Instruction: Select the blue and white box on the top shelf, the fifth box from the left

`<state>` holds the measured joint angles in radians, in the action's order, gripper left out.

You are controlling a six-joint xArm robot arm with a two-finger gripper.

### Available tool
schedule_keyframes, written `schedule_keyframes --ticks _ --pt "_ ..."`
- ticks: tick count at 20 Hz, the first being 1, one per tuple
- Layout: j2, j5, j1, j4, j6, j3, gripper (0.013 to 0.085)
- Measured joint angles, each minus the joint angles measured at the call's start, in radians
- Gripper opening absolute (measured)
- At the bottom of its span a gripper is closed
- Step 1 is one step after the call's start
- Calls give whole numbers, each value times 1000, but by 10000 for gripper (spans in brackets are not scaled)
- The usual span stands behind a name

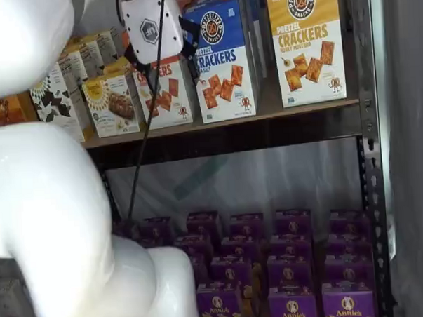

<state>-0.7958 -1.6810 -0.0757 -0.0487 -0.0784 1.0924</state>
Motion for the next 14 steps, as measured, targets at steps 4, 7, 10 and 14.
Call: schedule_keyframes --ticks 4,7,10,14 --pt "67 66 26 -7 21 44 850" --pt "109 83 51 0 44 78 850" --pt "136 90 78 19 69 101 850" --pt "158 96 111 36 101 125 850"
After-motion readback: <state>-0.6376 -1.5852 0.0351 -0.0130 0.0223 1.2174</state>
